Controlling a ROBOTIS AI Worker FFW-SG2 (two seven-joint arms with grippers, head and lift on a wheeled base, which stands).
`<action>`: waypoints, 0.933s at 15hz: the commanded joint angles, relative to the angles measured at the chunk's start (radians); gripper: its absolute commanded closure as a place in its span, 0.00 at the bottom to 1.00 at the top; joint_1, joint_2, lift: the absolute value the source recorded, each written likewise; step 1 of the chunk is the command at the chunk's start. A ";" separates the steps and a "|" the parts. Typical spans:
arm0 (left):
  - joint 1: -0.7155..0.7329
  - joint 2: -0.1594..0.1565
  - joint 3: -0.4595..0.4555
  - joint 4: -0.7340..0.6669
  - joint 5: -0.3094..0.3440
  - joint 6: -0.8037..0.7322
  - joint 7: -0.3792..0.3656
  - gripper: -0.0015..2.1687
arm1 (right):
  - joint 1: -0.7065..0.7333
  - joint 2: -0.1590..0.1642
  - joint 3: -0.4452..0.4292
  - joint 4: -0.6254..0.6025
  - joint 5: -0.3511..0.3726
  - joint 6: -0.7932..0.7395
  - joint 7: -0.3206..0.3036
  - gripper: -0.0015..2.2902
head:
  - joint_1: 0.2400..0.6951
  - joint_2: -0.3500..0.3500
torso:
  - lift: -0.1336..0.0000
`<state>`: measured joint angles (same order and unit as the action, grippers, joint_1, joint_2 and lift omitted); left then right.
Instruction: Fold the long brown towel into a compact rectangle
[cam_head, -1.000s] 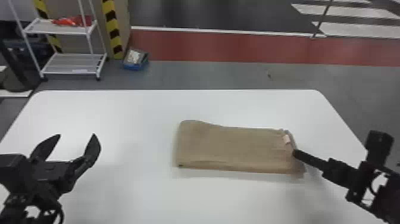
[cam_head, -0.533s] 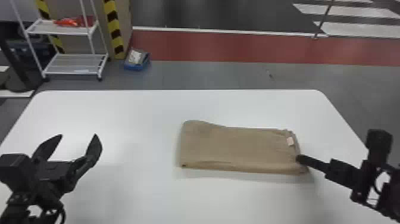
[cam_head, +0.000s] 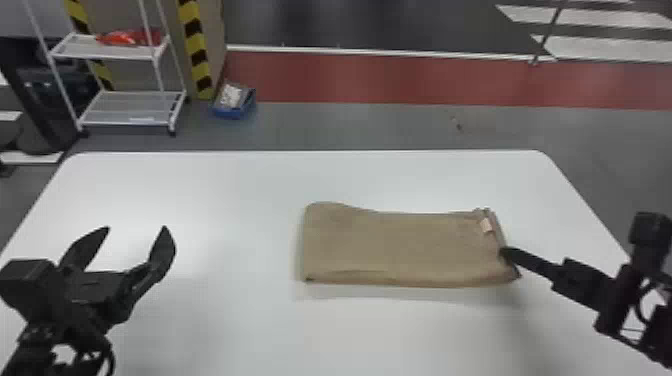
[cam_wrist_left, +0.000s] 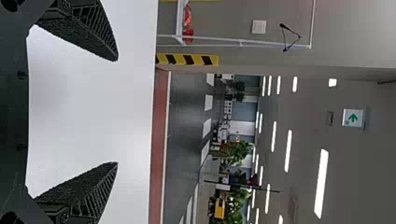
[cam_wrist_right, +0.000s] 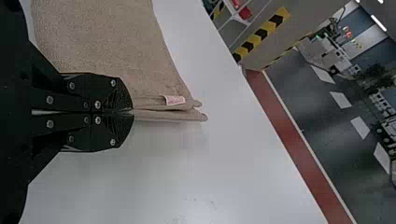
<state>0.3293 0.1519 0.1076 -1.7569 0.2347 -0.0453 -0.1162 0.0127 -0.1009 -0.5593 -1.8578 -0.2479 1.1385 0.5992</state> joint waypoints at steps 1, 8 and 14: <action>0.001 0.000 0.001 -0.001 0.000 -0.001 0.000 0.04 | 0.018 0.009 -0.027 -0.037 -0.076 -0.044 0.004 0.70 | 1.00 0.40 | 0.06; 0.008 0.000 0.006 -0.019 0.000 0.002 -0.002 0.04 | 0.033 0.061 0.012 -0.188 -0.172 -0.032 -0.013 0.70 | 1.00 0.44 | 0.06; 0.019 0.000 0.009 -0.033 0.000 0.002 0.000 0.04 | 0.012 0.093 0.275 -0.244 -0.174 -0.084 -0.085 0.70 | 1.00 0.58 | 0.06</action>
<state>0.3446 0.1518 0.1133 -1.7861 0.2347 -0.0434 -0.1166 0.0267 -0.0090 -0.3444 -2.0905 -0.4237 1.0619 0.5189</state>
